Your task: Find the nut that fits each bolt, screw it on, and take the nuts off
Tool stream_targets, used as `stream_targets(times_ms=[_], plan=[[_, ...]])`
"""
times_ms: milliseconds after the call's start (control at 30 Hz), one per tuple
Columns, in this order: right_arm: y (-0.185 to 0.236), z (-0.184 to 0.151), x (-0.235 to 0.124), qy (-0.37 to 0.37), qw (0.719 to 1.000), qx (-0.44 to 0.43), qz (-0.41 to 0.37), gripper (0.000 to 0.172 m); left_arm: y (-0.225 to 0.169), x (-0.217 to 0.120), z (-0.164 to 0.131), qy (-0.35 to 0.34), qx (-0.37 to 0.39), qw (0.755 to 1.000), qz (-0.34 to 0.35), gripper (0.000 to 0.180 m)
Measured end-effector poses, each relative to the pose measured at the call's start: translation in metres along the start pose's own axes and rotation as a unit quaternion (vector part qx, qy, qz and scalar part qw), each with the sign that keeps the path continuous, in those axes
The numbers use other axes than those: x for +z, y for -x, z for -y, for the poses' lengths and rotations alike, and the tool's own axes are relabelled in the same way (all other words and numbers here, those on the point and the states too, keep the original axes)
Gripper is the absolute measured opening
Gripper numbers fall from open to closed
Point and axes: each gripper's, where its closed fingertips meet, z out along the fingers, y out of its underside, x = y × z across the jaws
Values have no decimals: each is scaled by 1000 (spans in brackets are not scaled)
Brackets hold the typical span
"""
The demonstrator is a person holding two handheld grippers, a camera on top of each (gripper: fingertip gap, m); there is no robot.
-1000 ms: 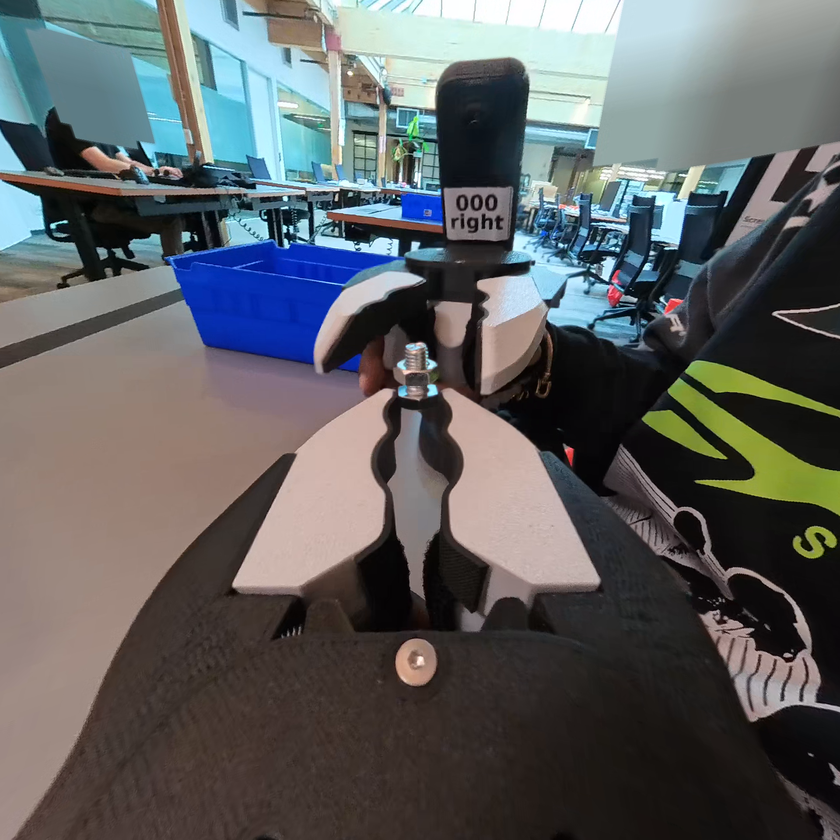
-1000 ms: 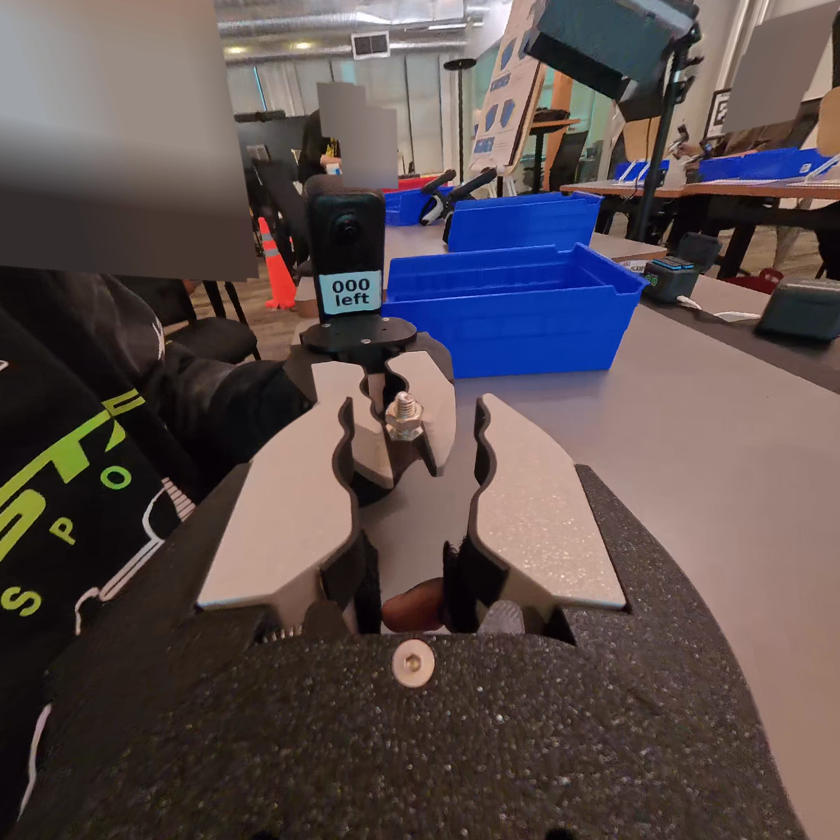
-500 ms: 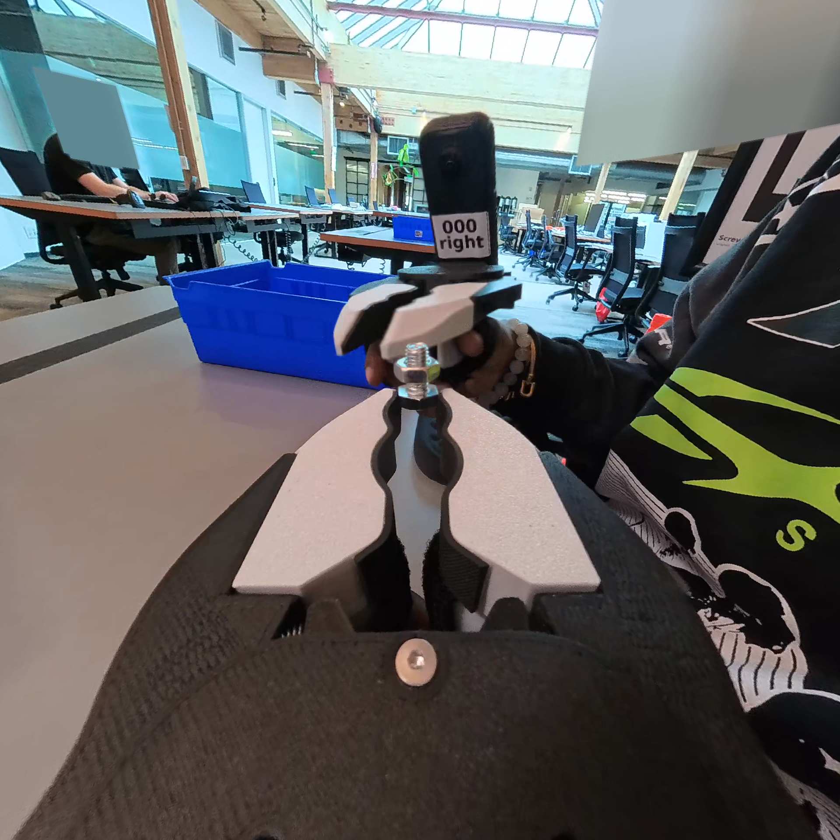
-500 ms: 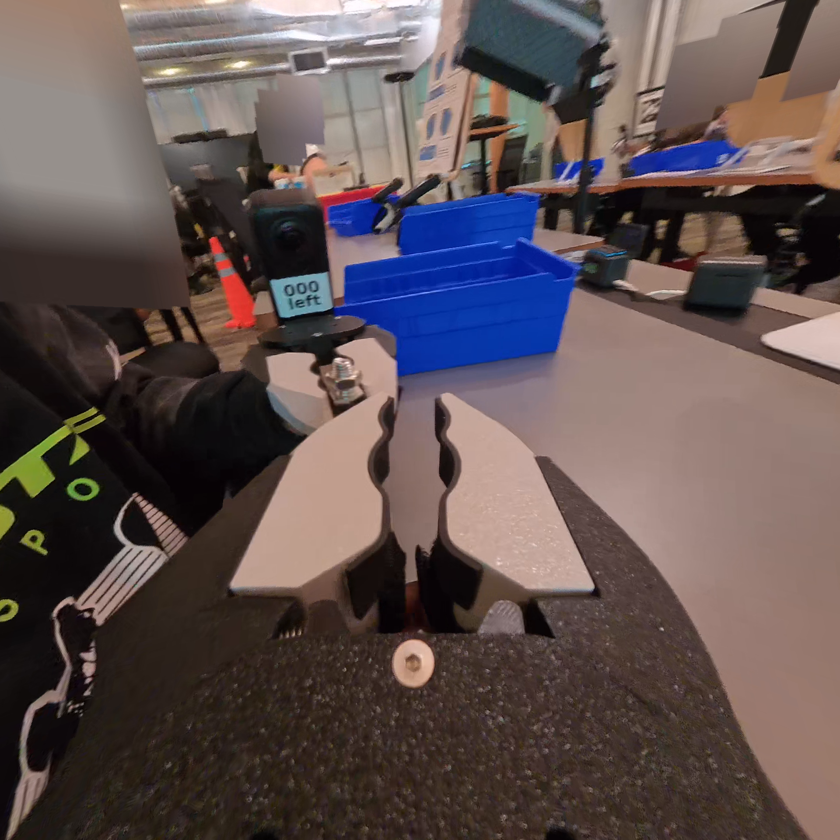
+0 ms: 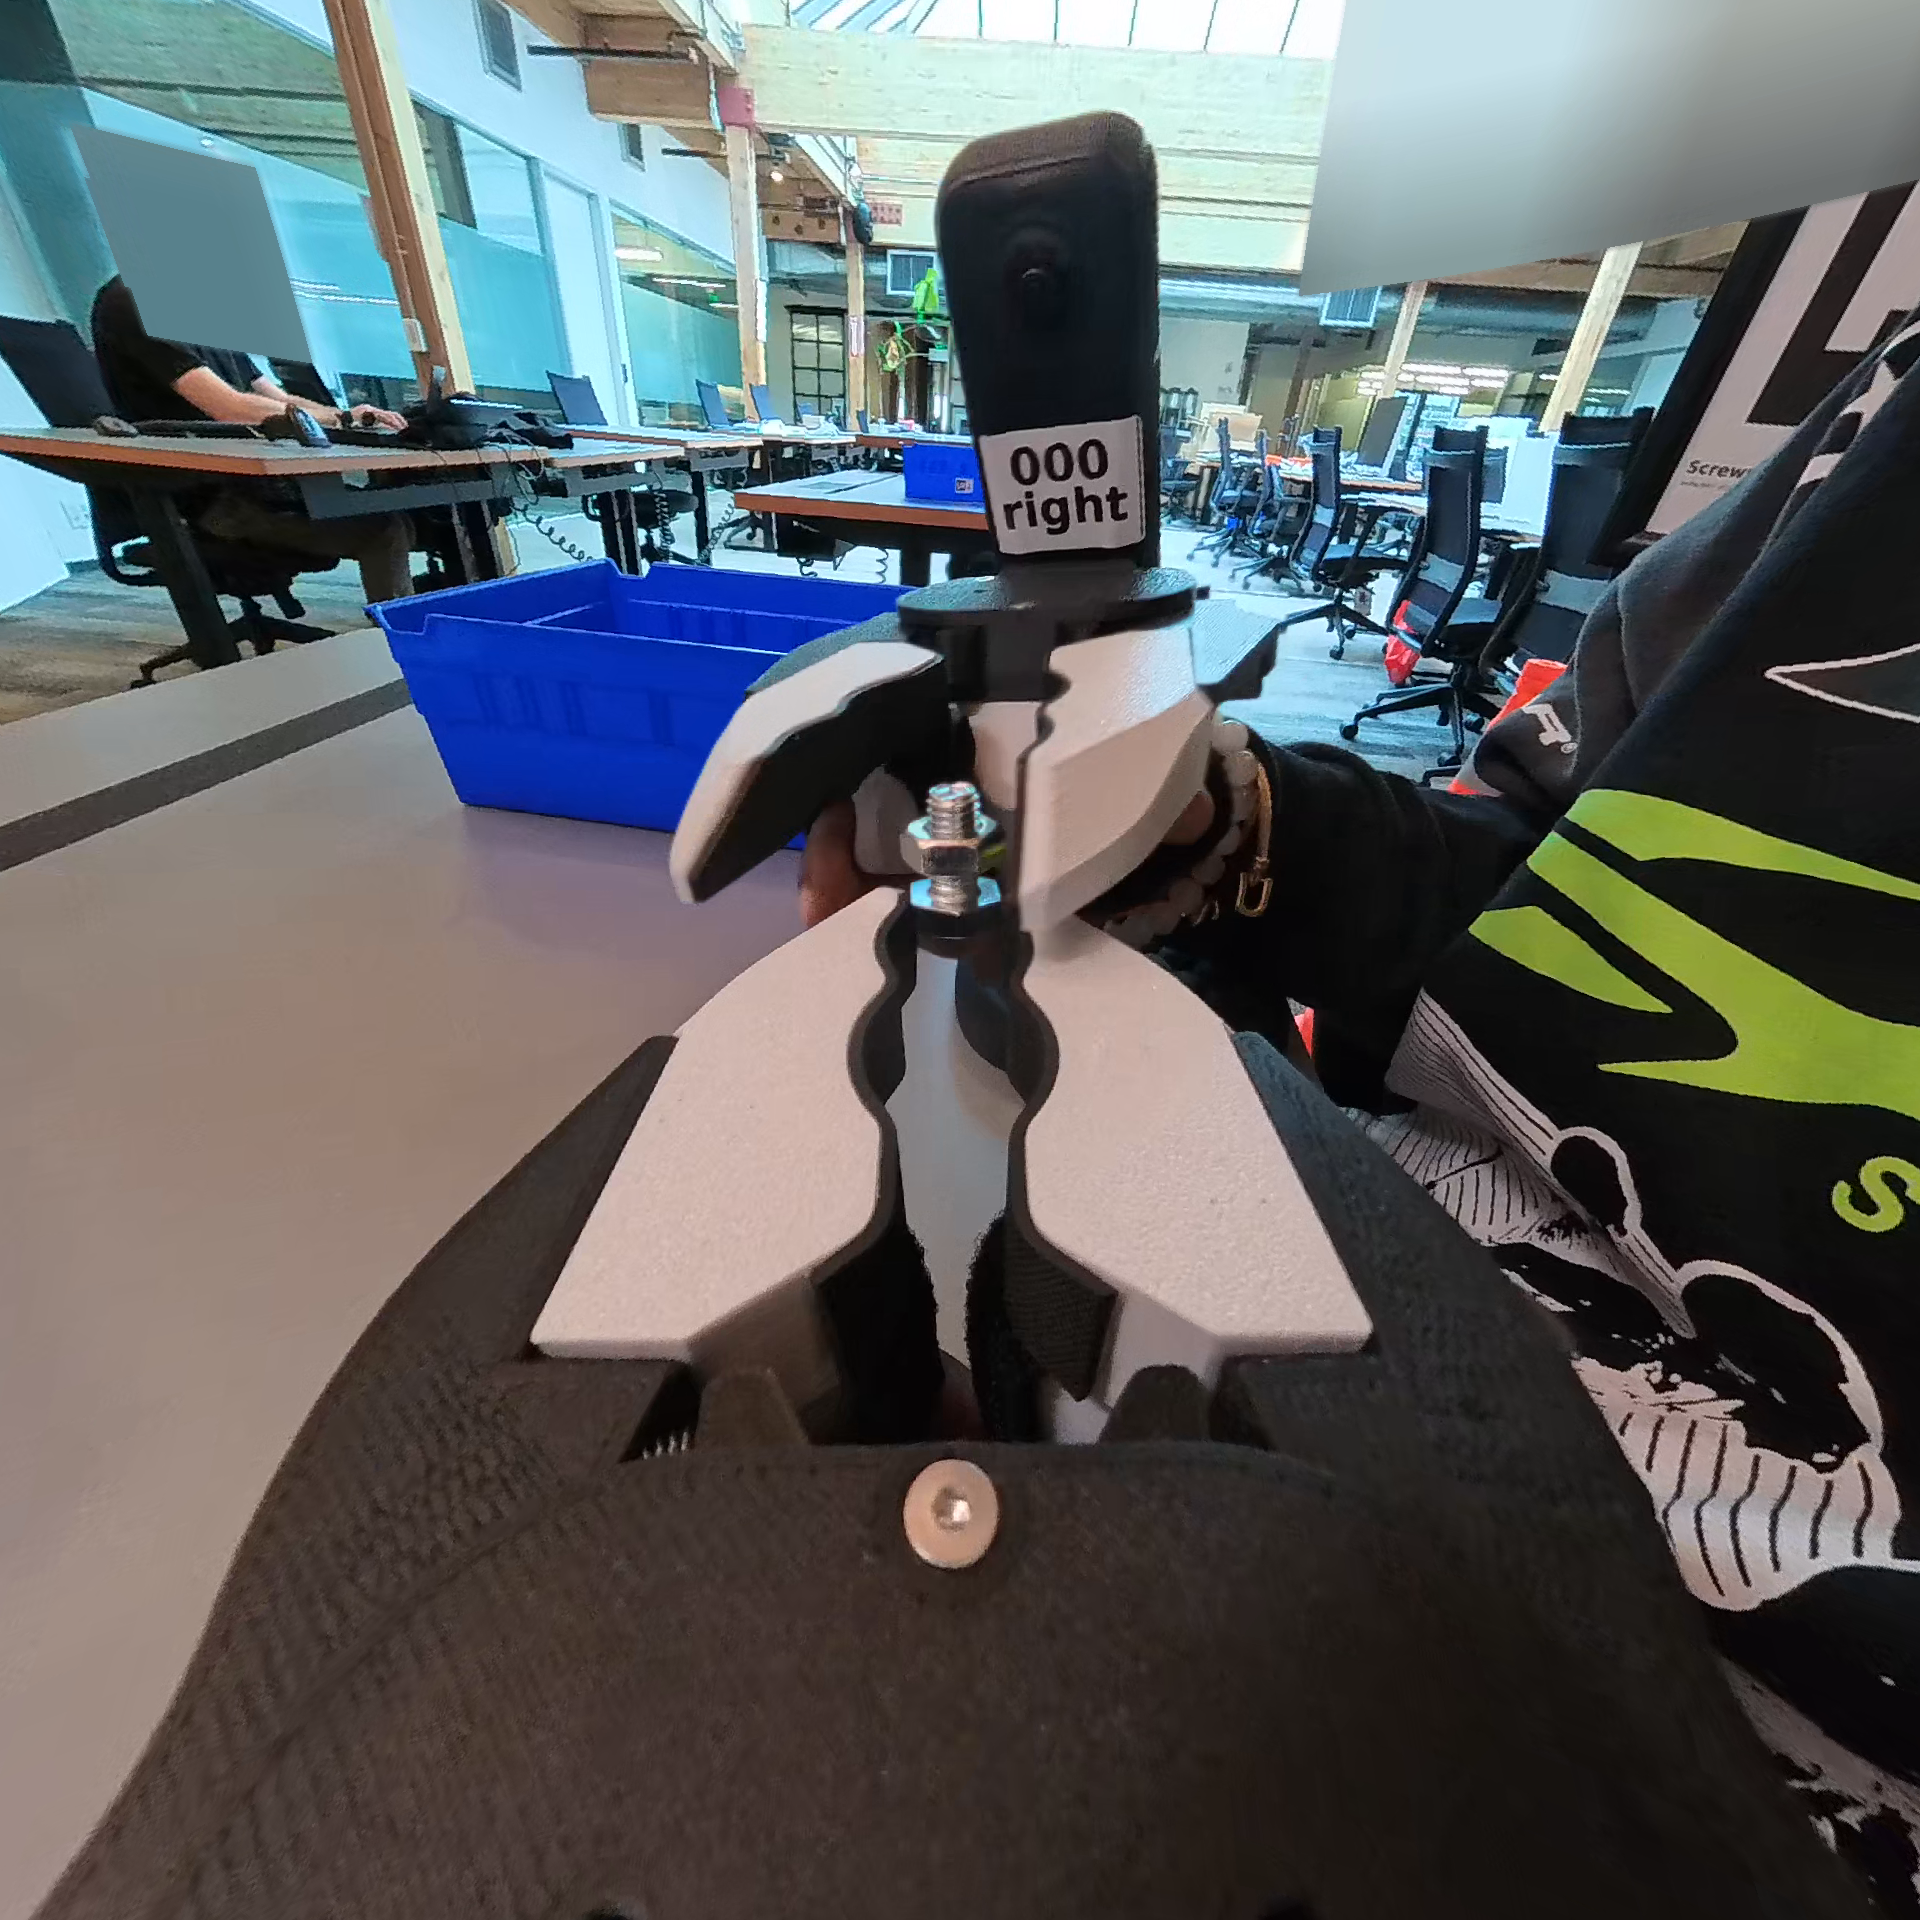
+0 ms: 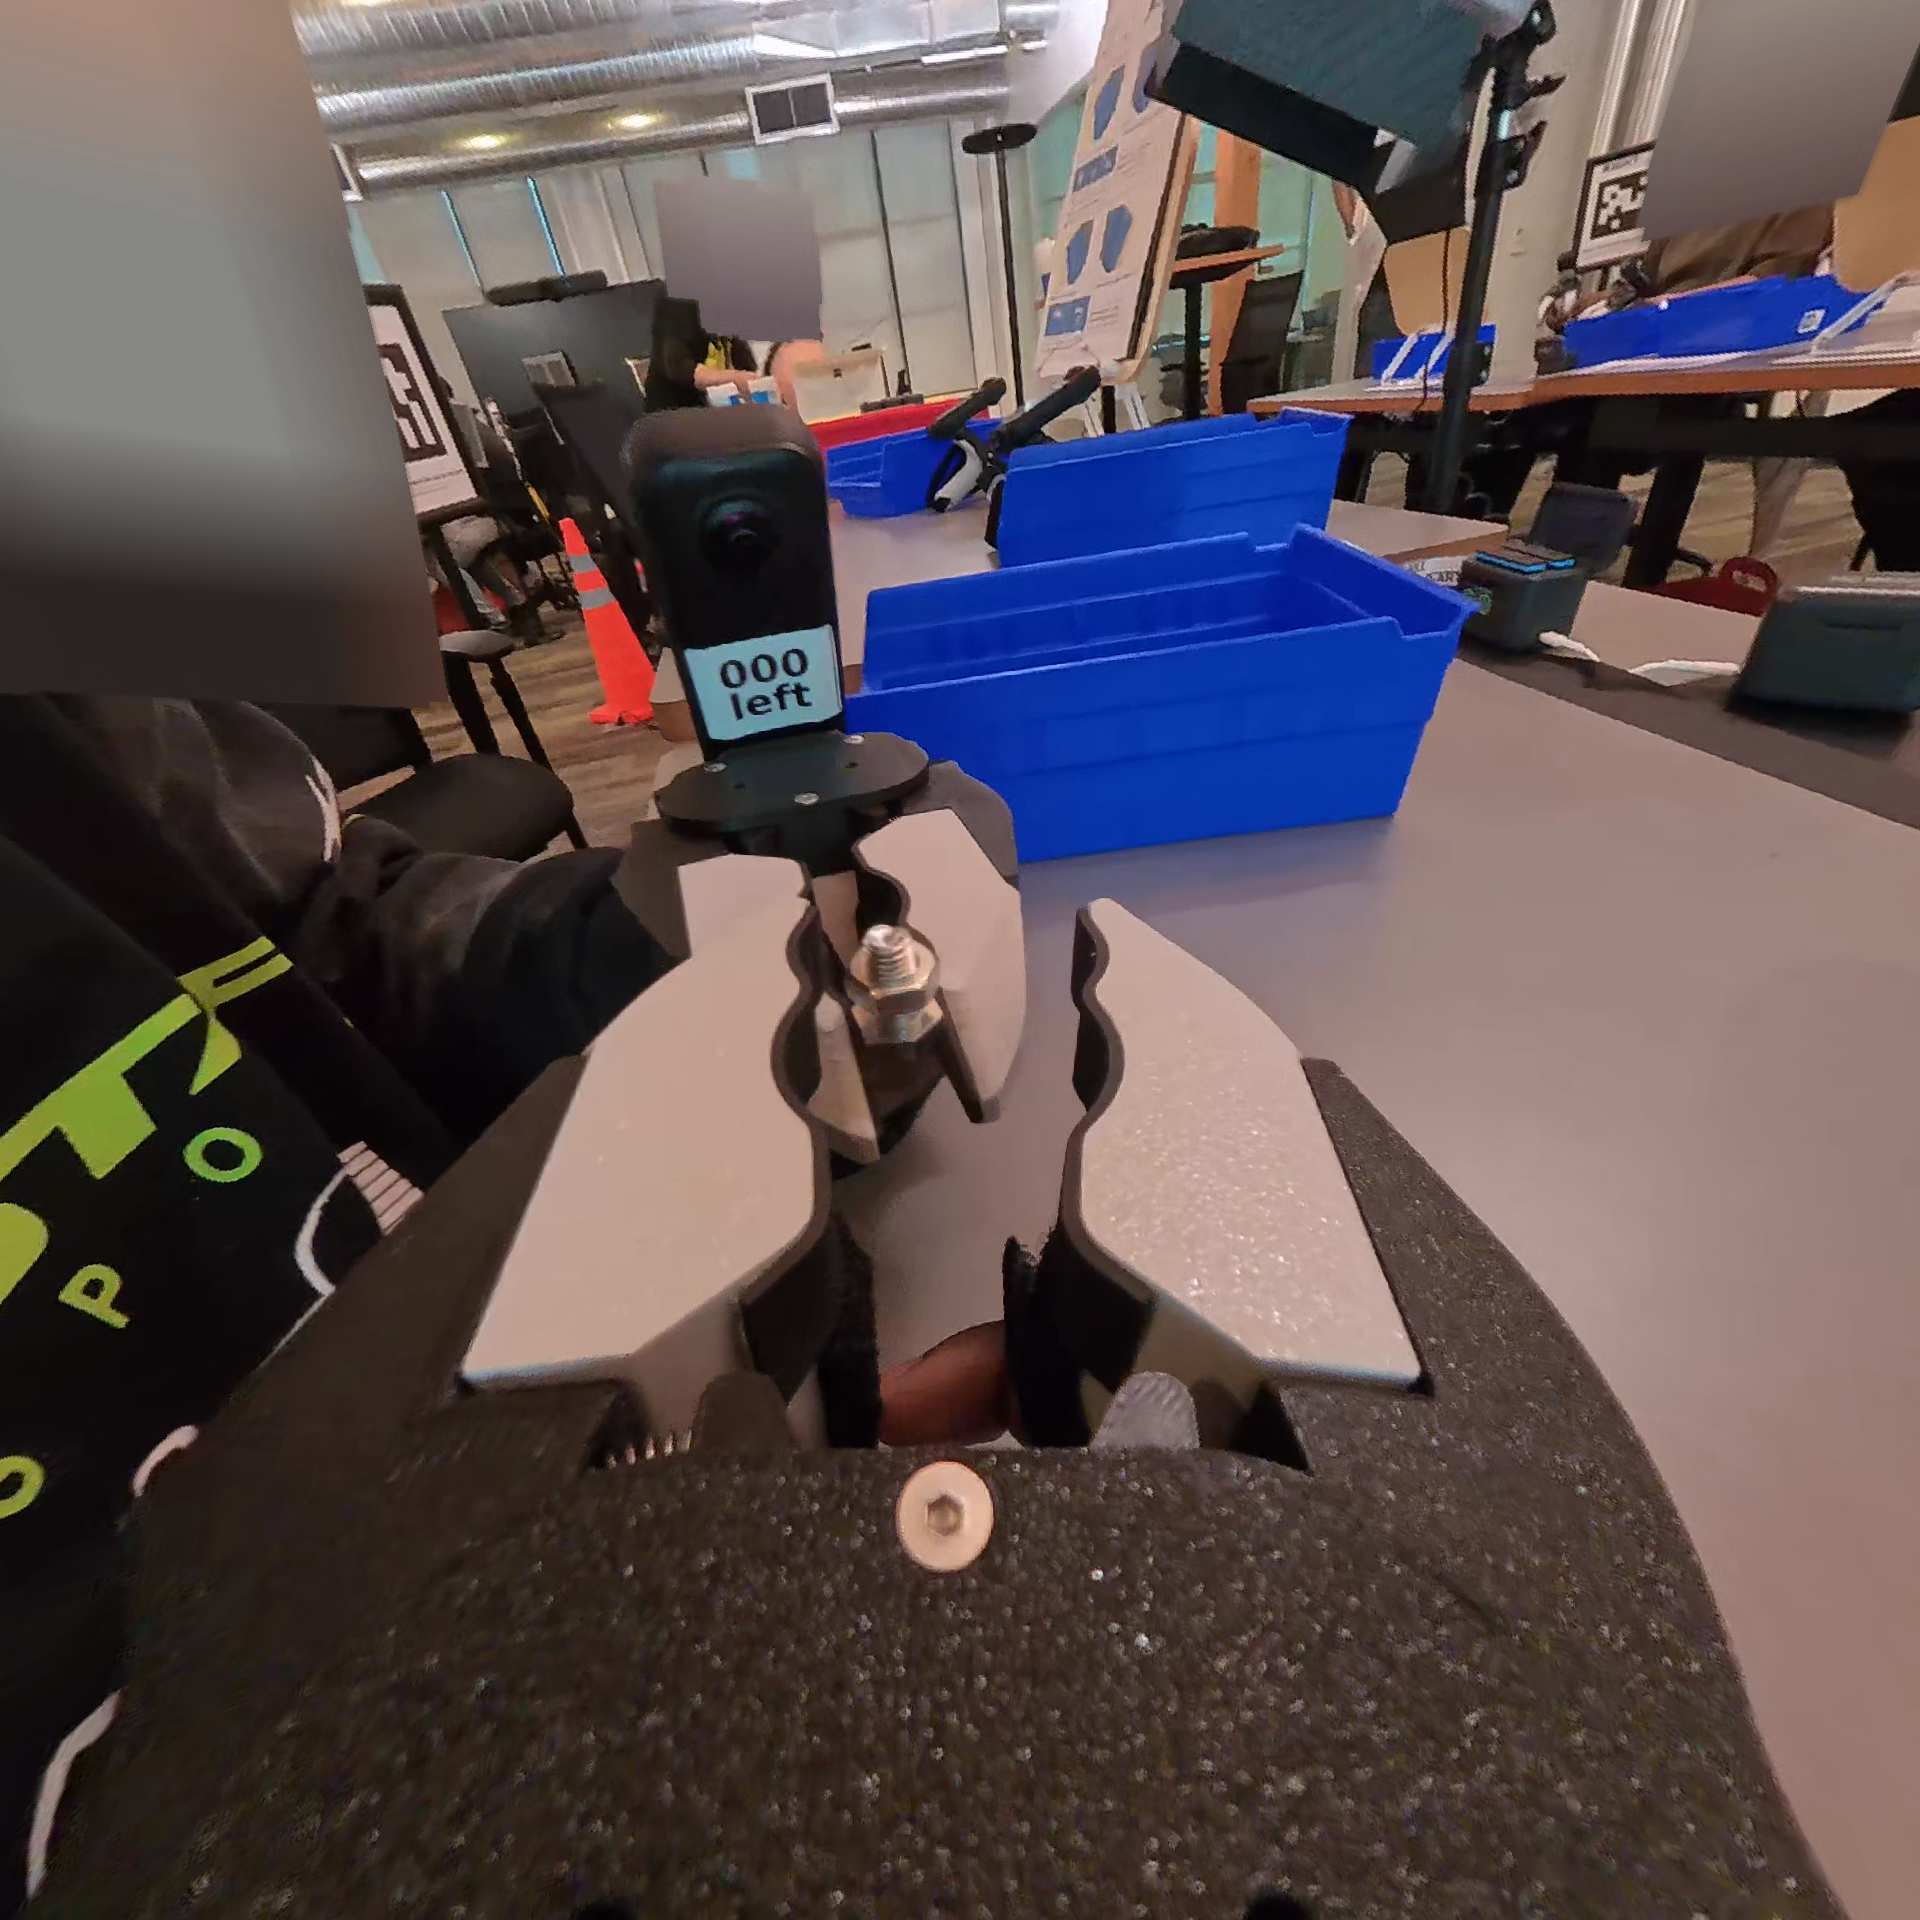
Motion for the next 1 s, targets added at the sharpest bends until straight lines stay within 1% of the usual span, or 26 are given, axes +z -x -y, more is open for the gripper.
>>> stream_targets(times_ms=[67,167,200,233,267,333,400,433,567,600,700,800,967,1000], plan=[[-4,-2,-3,7,1000,-2,-8,46,0,-1,1,-2,1,1000,1,15],[-9,0,-15,4,1000,-1,-14,50,2,-2,3,-10,-5,1000,3,15],[-12,0,-21,3,1000,-1,-21,47,3,-3,4,-11,-5,1000,5,15],[-18,1,-27,-3,999,0,-40,30,2,-4,5,-13,-4,1000,1,15],[-25,3,-34,-14,998,-1,-60,18,1,-4,5,-14,-4,1000,0,15],[-28,6,-42,-25,998,4,-62,11,1,-3,4,-9,0,1000,2,15],[-22,8,-43,-30,998,5,-46,12,1,-3,3,-9,-1,1000,0,15],[-17,9,-40,-33,999,4,-36,16,1,-3,3,-9,-1,1000,0,15],[-1,8,-21,-22,1000,3,0,38,1,-3,3,-8,2,1000,2,15],[2,7,-16,-20,1000,4,5,41,1,-2,3,-7,2,1000,3,15],[5,6,-2,-14,1000,5,7,43,1,-2,2,-6,2,1000,2,15],[1,3,3,-5,1000,4,-1,42,0,-2,2,-6,3,1000,1,15],[-2,3,-10,-2,1000,-4,-7,42,2,-3,3,-9,2,1000,5,15],[-3,3,-15,-2,1000,-6,-6,39,3,-3,3,-10,1,1000,7,15]])
